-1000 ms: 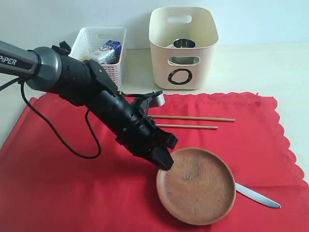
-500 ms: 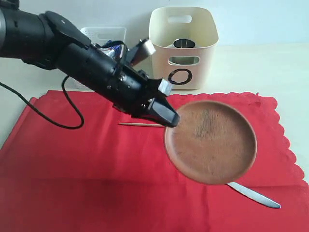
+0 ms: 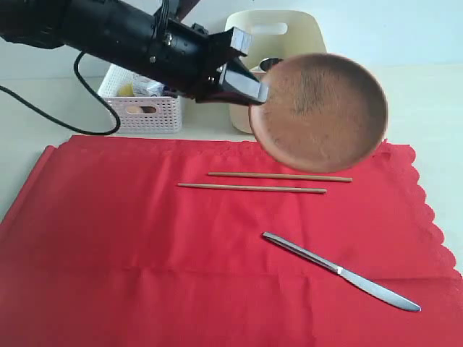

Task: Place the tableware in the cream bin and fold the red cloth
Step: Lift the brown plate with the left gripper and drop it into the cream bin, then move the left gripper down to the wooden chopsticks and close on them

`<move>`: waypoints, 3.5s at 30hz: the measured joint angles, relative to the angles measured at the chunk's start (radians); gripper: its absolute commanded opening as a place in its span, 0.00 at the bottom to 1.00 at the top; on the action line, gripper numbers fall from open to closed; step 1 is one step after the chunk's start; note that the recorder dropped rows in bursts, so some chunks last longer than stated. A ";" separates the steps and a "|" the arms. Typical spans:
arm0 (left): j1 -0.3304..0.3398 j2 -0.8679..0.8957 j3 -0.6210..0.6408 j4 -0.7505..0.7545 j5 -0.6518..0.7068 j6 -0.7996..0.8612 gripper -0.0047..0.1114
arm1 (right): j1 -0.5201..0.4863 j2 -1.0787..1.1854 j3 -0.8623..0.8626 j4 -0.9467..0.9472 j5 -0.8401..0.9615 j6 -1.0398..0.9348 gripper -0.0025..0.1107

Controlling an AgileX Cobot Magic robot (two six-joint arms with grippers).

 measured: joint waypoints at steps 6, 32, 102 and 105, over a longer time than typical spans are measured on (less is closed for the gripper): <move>0.000 0.000 -0.058 -0.001 -0.237 0.015 0.04 | 0.000 0.000 0.000 0.000 0.000 0.000 0.02; 0.000 0.406 -0.478 -0.080 -0.712 0.068 0.50 | 0.000 0.000 0.000 0.000 0.000 0.000 0.02; 0.099 -0.445 0.237 0.300 -0.146 0.040 0.04 | 0.000 0.000 0.000 0.000 0.000 0.000 0.02; 0.101 -0.417 0.264 0.284 -0.177 0.110 0.04 | 0.000 0.000 0.000 0.000 0.000 0.000 0.02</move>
